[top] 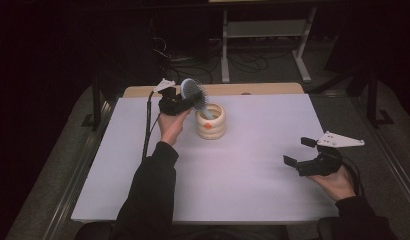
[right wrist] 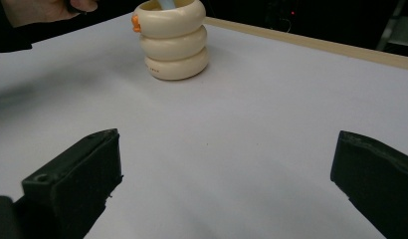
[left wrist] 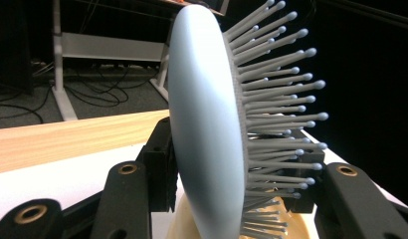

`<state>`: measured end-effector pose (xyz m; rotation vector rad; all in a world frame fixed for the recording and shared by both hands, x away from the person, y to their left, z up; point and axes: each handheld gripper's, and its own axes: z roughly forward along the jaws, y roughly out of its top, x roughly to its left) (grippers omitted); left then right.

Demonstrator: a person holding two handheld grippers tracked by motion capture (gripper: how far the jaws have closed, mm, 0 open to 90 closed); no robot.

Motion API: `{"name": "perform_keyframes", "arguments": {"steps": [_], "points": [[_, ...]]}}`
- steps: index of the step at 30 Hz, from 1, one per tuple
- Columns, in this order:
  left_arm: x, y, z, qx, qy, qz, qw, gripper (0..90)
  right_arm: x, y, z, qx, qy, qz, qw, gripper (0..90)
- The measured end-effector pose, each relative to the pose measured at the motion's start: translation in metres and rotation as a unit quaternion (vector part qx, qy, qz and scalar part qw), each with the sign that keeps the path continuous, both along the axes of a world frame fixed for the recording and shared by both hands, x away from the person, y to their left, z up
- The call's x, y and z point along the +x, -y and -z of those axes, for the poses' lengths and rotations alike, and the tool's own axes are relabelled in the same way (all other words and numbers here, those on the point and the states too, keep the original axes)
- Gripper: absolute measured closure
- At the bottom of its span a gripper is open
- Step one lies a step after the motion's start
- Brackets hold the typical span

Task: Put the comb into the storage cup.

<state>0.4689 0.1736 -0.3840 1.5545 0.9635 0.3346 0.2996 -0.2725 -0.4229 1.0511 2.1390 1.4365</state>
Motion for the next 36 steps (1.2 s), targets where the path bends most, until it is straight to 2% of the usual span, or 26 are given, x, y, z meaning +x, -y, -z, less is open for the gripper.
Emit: {"name": "perform_keyframes", "arguments": {"steps": [4, 7, 10, 13, 14, 16, 19, 24, 28, 29, 32, 36], "points": [[-0.001, 0.0, -0.001, 0.005, 0.003, 0.003, 1.0, 48.9, 0.0, 0.0, 0.0, 0.0, 0.0, 0.0, 1.0, 0.0], [-0.001, -0.002, -0.001, 0.007, -0.004, 0.008, 0.9999, 46.0, 0.0, 0.0, 0.0, 0.0, 0.0, 0.0, 1.0, 0.0], [-0.001, -0.005, -0.001, 0.011, -0.013, 0.009, 0.9998, 41.4, 0.0, 0.0, 0.0, 0.0, 0.002, 0.0, 1.0, 0.0], [-0.002, -0.008, -0.001, 0.011, -0.011, 0.008, 0.9998, 35.1, -0.001, 0.0, 0.0, 0.0, 0.004, -0.001, 1.0, 0.0], [-0.002, -0.013, -0.001, 0.005, -0.012, 0.012, 0.9998, 30.7, 0.0, -0.001, 0.0, -0.002, 0.003, -0.002, 1.0, 0.0], [-0.004, -0.016, -0.001, 0.008, -0.01, 0.013, 0.9998, 26.3, 0.0, -0.001, 0.001, -0.003, 0.002, -0.002, 1.0, 0.0], [-0.007, -0.02, -0.001, 0.019, -0.007, 0.014, 0.9997, 14.4, 0.0, -0.001, 0.001, -0.003, 0.001, -0.002, 1.0, 0.0], [-0.011, -0.029, -0.001, 0.029, -0.004, 0.018, 0.9994, 0.0, 0.0, -0.001, 0.001, -0.004, 0.001, -0.002, 1.0, 0.0], [-0.013, -0.036, -0.001, 0.031, 0.0, 0.024, 0.9993, 0.0, 0.0, -0.001, 0.002, -0.004, -0.001, -0.001, 1.0, 0.0], [-0.014, -0.041, -0.001, 0.033, -0.003, 0.032, 0.9989, 0.0, 0.0, -0.001, 0.002, -0.004, -0.001, -0.001, 1.0, 0.0], [-0.017, -0.047, -0.001, 0.035, 0.005, 0.037, 0.9987, 0.0, 0.0, -0.001, 0.002, -0.006, -0.002, -0.002, 1.0, 0.0], [-0.022, -0.054, -0.003, 0.032, 0.014, 0.033, 0.9988, 0.0, 0.0, -0.001, 0.003, -0.005, -0.004, -0.001, 1.0, 0.0]]}}
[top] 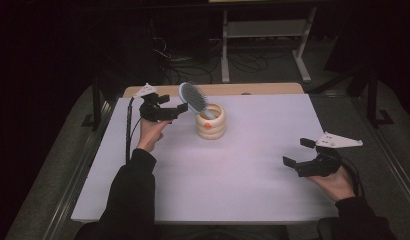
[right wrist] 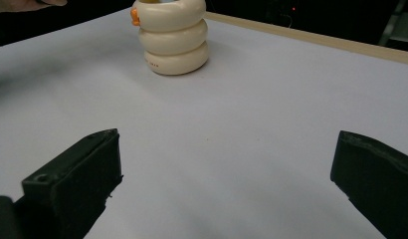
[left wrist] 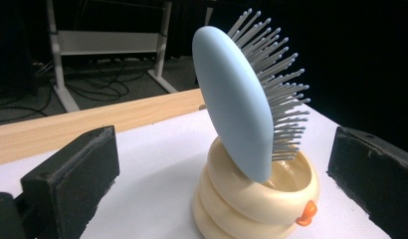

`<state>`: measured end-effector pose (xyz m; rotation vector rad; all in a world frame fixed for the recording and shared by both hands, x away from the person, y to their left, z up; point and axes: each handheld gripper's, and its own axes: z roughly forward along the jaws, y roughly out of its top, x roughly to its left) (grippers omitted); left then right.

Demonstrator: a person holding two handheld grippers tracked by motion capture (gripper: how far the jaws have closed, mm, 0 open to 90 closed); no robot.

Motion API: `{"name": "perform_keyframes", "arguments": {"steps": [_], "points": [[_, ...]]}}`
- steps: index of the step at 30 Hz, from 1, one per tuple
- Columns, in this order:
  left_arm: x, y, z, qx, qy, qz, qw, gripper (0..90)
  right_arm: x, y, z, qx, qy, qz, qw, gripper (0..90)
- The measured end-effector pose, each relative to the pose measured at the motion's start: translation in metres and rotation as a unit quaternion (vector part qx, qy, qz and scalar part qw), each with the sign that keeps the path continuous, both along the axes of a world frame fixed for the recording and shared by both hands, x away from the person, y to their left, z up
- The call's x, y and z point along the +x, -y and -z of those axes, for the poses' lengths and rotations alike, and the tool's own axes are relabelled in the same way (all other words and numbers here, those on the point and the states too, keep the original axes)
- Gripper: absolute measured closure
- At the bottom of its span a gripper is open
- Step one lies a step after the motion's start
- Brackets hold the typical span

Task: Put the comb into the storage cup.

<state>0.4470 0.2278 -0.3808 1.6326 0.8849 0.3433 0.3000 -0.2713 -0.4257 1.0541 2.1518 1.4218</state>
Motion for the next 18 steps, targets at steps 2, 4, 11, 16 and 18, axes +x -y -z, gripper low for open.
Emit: {"name": "perform_keyframes", "arguments": {"steps": [2, 4, 11, 16, 18], "points": [[-0.004, -0.003, -0.002, 0.003, 0.013, -0.005, 0.9999, 0.0, 0.0, 0.0, 0.0, -0.001, 0.0, 0.001, 1.0, 0.0], [-0.006, -0.006, -0.004, 0.003, 0.02, -0.004, 0.9998, 0.0, 0.0, 0.0, 0.0, -0.001, 0.0, 0.0, 1.0, 0.0], [-0.013, -0.016, -0.009, 0.014, 0.027, -0.004, 0.9995, 0.0, 0.0, 0.0, 0.001, -0.001, 0.0, -0.001, 1.0, 0.0], [-0.02, -0.025, -0.011, 0.022, 0.034, -0.001, 0.9992, 0.0, -0.001, 0.0, 0.001, 0.002, 0.0, 0.0, 1.0, 0.0], [-0.023, -0.028, -0.011, 0.022, 0.037, 0.002, 0.9991, 0.0, -0.001, 0.0, 0.001, 0.001, -0.001, 0.0, 1.0, 0.0]]}}
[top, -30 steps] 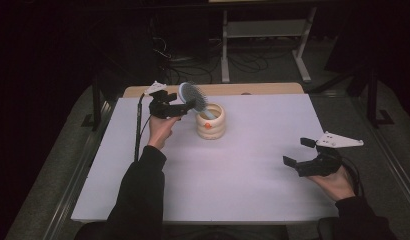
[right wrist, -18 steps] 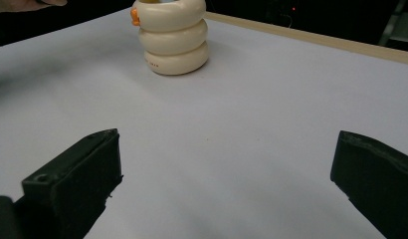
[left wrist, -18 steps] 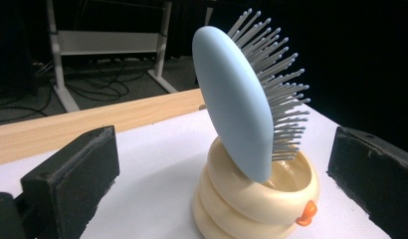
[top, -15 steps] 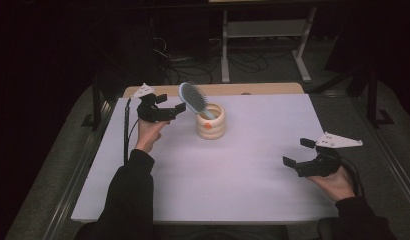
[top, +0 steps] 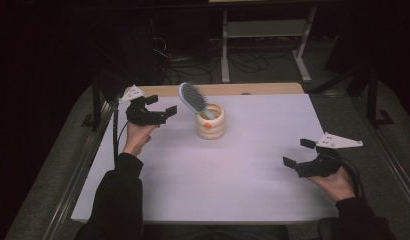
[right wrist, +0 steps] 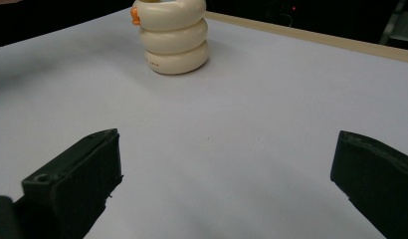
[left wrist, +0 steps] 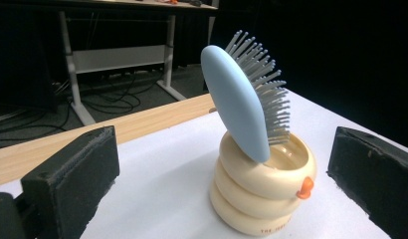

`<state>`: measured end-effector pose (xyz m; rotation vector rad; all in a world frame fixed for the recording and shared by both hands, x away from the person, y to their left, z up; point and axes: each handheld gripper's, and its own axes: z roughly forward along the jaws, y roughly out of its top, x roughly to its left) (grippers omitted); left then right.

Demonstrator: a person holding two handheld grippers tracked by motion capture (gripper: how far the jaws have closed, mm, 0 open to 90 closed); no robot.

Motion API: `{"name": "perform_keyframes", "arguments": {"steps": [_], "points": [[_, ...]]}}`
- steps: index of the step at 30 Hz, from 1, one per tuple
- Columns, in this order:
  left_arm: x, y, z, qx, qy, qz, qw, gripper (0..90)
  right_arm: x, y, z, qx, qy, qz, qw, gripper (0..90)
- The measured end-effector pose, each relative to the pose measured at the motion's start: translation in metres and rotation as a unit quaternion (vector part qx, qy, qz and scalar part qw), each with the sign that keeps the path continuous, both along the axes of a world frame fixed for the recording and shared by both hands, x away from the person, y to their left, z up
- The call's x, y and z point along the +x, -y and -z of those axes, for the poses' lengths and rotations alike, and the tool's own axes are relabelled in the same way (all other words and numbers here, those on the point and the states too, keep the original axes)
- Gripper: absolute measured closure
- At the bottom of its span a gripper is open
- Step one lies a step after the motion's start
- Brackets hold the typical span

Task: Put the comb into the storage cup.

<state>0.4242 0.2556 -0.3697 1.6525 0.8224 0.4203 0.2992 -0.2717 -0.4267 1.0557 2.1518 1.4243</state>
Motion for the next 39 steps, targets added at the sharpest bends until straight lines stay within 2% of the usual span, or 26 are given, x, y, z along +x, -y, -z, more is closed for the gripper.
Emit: {"name": "perform_keyframes", "arguments": {"steps": [11, 17, 20, 24, 32, 39], "points": [[-0.013, -0.012, 0.002, 0.017, 0.002, 0.007, 0.9998, 0.0, -0.001, 0.0, 0.0, -0.001, 0.0, 0.0, 1.0, 0.0], [-0.023, -0.023, 0.001, 0.007, 0.004, 0.012, 0.9999, 0.0, -0.001, 0.0, 0.0, 0.0, 0.0, 0.0, 1.0, 0.0], [-0.029, -0.033, 0.0, -0.008, 0.006, 0.009, 0.9999, 0.0, -0.001, -0.001, 0.0, -0.001, -0.001, -0.002, 1.0, 0.0], [-0.036, -0.042, 0.0, -0.01, 0.007, 0.005, 0.9999, 0.0, -0.001, -0.001, 0.0, -0.002, -0.001, -0.002, 1.0, 0.0], [-0.046, -0.052, 0.003, -0.002, 0.016, -0.002, 0.9999, 0.0, -0.001, -0.001, 0.001, -0.002, -0.001, -0.003, 1.0, 0.0], [-0.054, -0.062, 0.01, 0.0, 0.016, -0.006, 0.9999, 0.0, -0.001, 0.0, 0.001, -0.002, -0.002, -0.002, 1.0, 0.0]]}}
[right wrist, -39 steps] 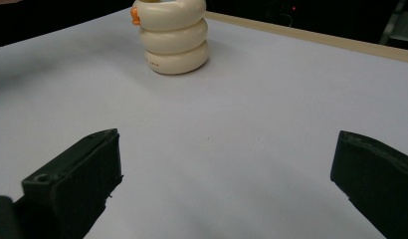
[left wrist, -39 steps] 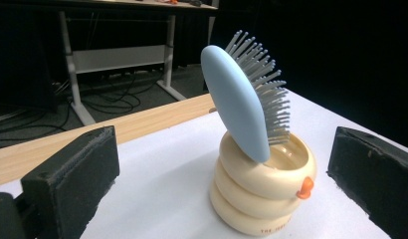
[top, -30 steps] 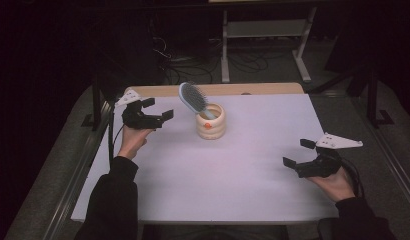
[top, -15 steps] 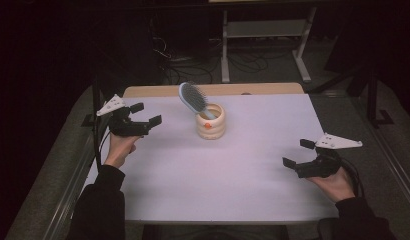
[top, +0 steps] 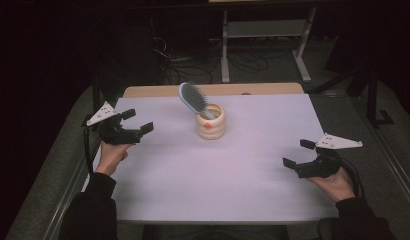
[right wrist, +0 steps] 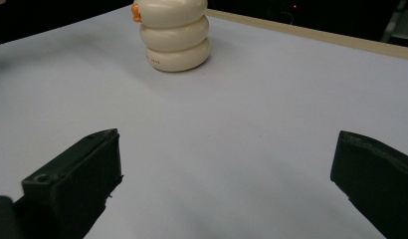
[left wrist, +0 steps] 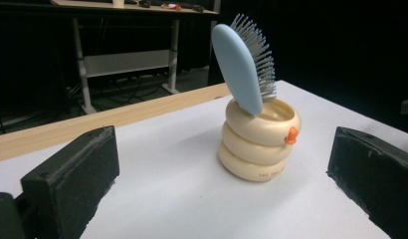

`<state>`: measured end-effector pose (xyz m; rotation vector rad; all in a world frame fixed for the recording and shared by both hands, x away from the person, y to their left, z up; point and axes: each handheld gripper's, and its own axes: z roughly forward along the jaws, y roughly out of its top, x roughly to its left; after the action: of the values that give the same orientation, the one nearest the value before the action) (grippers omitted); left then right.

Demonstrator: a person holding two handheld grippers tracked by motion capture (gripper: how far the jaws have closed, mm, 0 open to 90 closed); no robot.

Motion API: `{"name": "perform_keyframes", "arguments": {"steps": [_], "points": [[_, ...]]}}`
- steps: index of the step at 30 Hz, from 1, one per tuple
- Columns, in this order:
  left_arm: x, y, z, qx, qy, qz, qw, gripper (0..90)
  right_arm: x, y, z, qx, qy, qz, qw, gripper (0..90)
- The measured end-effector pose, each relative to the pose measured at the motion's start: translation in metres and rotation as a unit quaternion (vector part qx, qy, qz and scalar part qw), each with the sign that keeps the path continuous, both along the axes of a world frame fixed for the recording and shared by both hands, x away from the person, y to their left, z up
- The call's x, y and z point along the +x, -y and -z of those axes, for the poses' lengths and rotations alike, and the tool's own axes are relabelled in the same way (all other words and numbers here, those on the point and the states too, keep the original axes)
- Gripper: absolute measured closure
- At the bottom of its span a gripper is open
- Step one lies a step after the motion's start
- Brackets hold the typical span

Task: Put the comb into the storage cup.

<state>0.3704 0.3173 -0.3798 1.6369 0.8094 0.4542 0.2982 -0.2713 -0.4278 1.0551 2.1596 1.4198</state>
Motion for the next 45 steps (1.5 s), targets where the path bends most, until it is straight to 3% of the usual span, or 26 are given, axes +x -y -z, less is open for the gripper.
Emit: {"name": "perform_keyframes", "arguments": {"steps": [20, 38, 45], "points": [[-0.028, -0.023, 0.01, 0.004, 0.007, -0.003, 1.0, 0.0, 0.0, -0.001, 0.001, -0.005, -0.003, 0.0, 1.0, 0.0], [-0.056, -0.051, 0.03, 0.006, 0.024, -0.032, 0.9992, 0.0, 0.0, 0.0, 0.002, -0.005, -0.005, 0.001, 1.0, 0.0], [-0.065, -0.059, 0.039, 0.02, 0.039, -0.047, 0.9979, 0.0, 0.0, 0.0, 0.002, -0.005, -0.006, 0.001, 1.0, 0.0]]}}
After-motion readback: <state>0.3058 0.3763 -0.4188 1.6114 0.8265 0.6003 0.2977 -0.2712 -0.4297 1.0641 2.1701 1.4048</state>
